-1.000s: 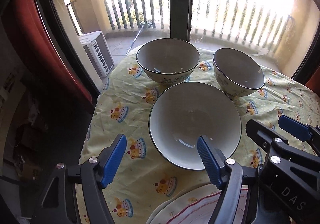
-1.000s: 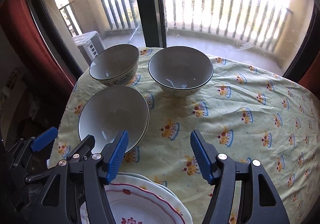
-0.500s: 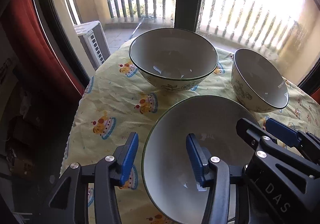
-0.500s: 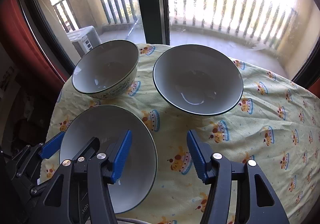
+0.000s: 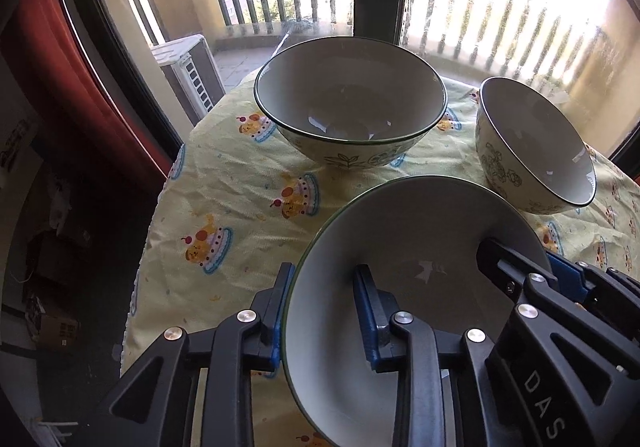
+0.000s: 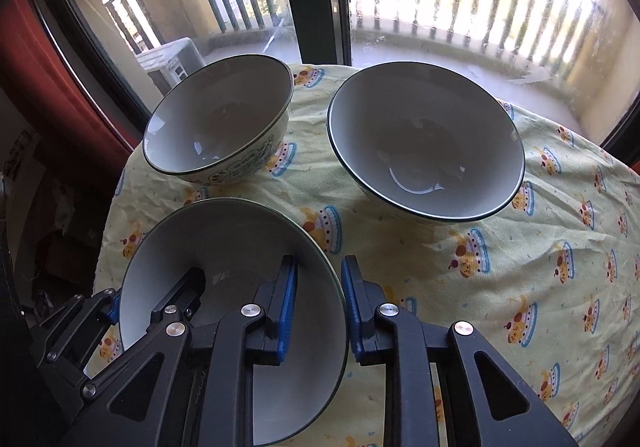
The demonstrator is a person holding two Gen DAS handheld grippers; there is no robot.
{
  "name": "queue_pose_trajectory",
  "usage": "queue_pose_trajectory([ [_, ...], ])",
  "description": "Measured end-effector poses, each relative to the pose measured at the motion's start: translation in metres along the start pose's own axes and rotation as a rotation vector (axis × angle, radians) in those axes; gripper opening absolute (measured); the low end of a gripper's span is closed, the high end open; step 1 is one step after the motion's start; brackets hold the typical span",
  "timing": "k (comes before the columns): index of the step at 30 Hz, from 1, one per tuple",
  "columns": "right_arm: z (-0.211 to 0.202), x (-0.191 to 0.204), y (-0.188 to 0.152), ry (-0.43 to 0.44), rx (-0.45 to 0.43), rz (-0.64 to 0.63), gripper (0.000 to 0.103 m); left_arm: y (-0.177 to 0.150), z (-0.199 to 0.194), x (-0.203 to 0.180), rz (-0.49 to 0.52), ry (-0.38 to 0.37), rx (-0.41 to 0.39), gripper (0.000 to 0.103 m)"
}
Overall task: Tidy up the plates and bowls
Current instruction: 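Move both tools to the large white bowl and close on its rim, then carry the white bowl beside the plate stack and lower it onto the cloth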
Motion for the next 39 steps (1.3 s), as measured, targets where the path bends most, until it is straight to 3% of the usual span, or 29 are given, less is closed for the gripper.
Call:
queue_pose_trajectory([
  [11,-0.039,-0.022,0.009,-0.063,-0.063,0.027,0.026,0.012,-0.028,-0.020,0.032,-0.075,-0.051,0.028],
  [22,-0.099,-0.071,0.001,-0.197,-0.131,0.092,0.026,0.008,-0.072,-0.077,0.097,-0.211,-0.110,0.028],
  [31,-0.140,-0.104,-0.034,-0.182,-0.141,0.146,0.026,-0.021,-0.111,-0.109,0.164,-0.196,-0.114,0.028],
  [39,-0.178,-0.147,-0.079,-0.178,-0.109,0.176,0.026,-0.066,-0.143,-0.153,0.153,-0.197,-0.071,0.028],
])
Point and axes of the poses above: each gripper's, at about its wrist camera, not at the fingertips, and z roughly the way its jaws point, x to its left, y to its top, the point moved 8 cm from there along z, roughly the way its jaws point, and after that the axes turned 14 degrees about -x, right-handed, at the moved point
